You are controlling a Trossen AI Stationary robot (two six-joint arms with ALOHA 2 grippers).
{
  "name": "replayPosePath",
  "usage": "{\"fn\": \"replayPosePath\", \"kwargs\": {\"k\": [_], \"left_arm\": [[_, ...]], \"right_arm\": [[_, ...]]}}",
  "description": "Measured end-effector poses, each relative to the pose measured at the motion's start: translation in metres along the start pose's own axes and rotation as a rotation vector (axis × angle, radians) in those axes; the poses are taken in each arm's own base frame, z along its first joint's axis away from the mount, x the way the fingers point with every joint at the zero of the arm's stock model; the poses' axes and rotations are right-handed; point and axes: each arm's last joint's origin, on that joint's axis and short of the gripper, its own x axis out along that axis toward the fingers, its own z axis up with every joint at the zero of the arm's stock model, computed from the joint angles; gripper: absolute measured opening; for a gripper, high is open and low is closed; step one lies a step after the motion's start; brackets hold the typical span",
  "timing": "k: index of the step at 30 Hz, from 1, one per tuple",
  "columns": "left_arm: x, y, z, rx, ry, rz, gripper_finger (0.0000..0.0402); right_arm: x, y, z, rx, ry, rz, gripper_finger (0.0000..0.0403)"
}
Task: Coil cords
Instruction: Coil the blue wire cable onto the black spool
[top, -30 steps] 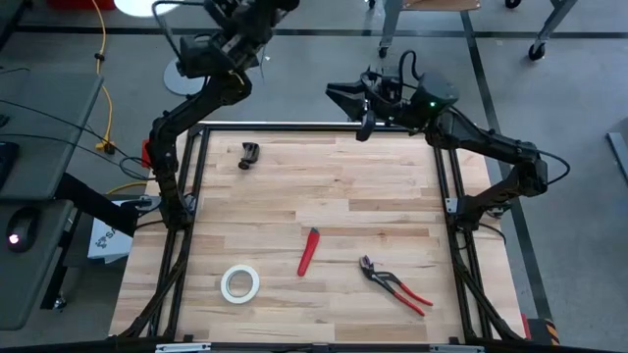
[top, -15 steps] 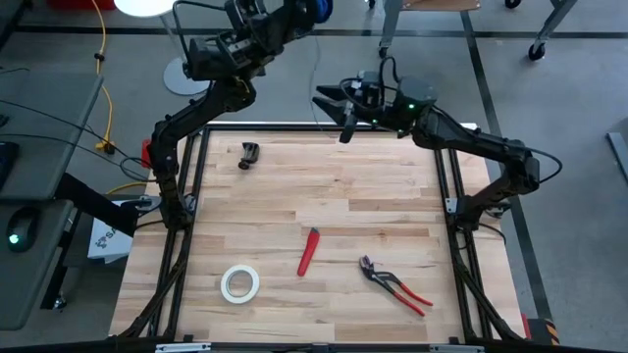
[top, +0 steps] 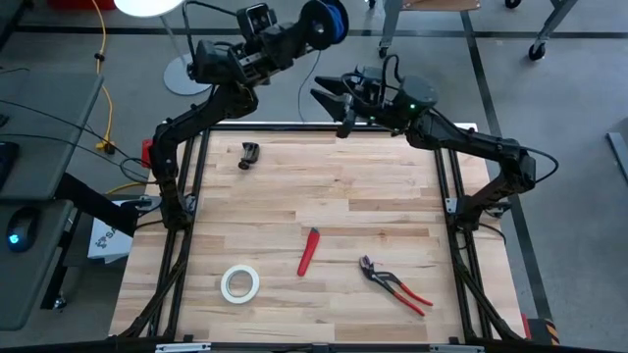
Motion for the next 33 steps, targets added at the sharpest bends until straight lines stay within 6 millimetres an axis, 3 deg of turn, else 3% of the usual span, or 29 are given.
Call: {"fn": "replayPosePath", "kwargs": {"k": [14,25,33], "left_arm": [[0.0015,0.0046,-0.0074,-0.013,0.043,0.051,0.0],[0.0014,0.0046,-0.0077,0.01,0.062,0.042,0.0],[0.0012,0.0046,-0.0076,-0.017,0.066,0.04,0.0]], "right_arm": [[0.0001,0.0044,0.0016,0.02,-0.015,0.047,0.0179],[0.0,0.0044,0.0016,0.023,-0.014,0.047,0.0081],[0.0,0.004,-0.0006,0.03,0.01,0.042,0.0081]]}}
